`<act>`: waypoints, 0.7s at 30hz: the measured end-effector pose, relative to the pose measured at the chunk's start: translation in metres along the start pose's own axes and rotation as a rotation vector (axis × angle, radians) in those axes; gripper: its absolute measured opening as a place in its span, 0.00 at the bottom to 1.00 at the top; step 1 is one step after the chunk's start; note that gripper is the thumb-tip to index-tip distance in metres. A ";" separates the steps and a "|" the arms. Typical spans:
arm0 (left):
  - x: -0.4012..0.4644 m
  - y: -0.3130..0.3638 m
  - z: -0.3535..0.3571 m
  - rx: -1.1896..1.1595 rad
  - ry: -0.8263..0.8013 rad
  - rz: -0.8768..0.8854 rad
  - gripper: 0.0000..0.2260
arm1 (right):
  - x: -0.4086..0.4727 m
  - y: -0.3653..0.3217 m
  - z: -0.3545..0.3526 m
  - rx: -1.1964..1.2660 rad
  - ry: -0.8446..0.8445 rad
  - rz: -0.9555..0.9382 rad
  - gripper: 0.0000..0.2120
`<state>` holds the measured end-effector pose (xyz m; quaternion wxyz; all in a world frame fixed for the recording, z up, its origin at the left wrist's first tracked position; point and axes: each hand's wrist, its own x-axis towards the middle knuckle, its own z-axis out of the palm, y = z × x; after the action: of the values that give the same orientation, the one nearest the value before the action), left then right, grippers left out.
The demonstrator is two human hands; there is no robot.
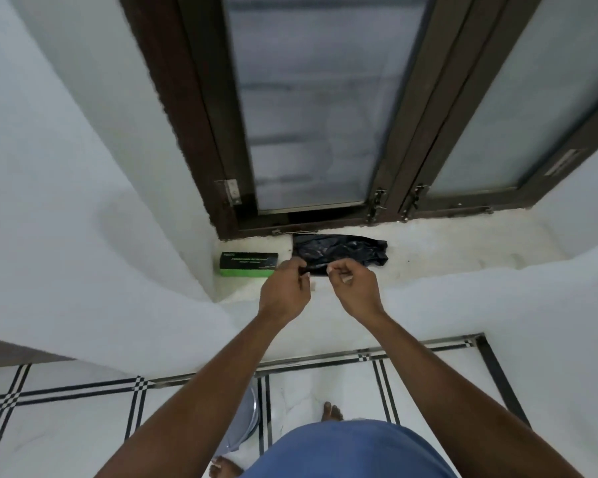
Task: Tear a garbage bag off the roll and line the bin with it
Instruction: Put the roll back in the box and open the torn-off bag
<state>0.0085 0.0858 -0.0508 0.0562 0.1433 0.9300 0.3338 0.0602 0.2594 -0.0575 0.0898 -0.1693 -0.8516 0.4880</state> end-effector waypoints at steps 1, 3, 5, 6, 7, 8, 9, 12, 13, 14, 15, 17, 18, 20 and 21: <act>0.007 0.007 0.005 0.221 -0.032 0.065 0.19 | -0.001 0.004 -0.010 0.005 0.018 0.019 0.04; 0.020 0.020 0.010 0.557 -0.092 0.123 0.26 | -0.002 0.016 -0.028 0.009 0.029 0.065 0.04; 0.032 0.025 0.010 0.696 -0.156 0.136 0.20 | -0.004 0.024 -0.042 0.011 0.018 0.091 0.05; 0.038 0.025 0.010 0.679 -0.165 0.142 0.17 | -0.004 0.026 -0.048 0.002 0.009 0.077 0.06; 0.040 0.024 0.007 0.590 -0.173 0.138 0.13 | -0.004 0.028 -0.053 -0.038 -0.004 0.051 0.12; 0.041 0.027 0.003 0.404 -0.180 0.102 0.11 | -0.004 0.028 -0.059 -0.095 -0.038 0.013 0.22; 0.038 0.031 -0.004 0.141 -0.207 0.030 0.08 | -0.005 0.026 -0.063 -0.157 -0.095 -0.018 0.34; 0.021 0.047 -0.033 -0.697 -0.383 -0.163 0.06 | -0.002 0.015 -0.066 -0.282 -0.260 -0.170 0.39; 0.013 0.049 -0.045 -0.905 -0.396 -0.208 0.06 | -0.002 0.009 -0.063 -0.267 -0.298 -0.190 0.27; 0.006 0.050 -0.056 -1.062 -0.387 -0.246 0.06 | -0.004 0.001 -0.059 -0.229 -0.335 -0.181 0.13; -0.001 0.048 -0.064 -1.150 -0.347 -0.282 0.06 | -0.009 -0.006 -0.054 -0.167 -0.376 -0.145 0.09; -0.017 0.041 -0.077 -1.143 -0.236 -0.355 0.07 | -0.023 -0.016 -0.041 0.000 -0.404 -0.013 0.12; -0.027 0.034 -0.083 -1.050 -0.191 -0.387 0.10 | -0.031 -0.023 -0.036 0.105 -0.403 0.045 0.09; -0.052 0.024 -0.093 -0.842 -0.240 -0.346 0.25 | -0.044 -0.035 -0.028 0.312 -0.369 0.141 0.04; -0.064 0.019 -0.096 -0.759 -0.317 -0.303 0.29 | -0.048 -0.042 -0.028 0.402 -0.358 0.190 0.03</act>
<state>0.0545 0.0229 0.0357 0.2954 0.0237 0.7317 0.6139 0.1056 0.2441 -0.0069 -0.0762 -0.1385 -0.7203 0.6754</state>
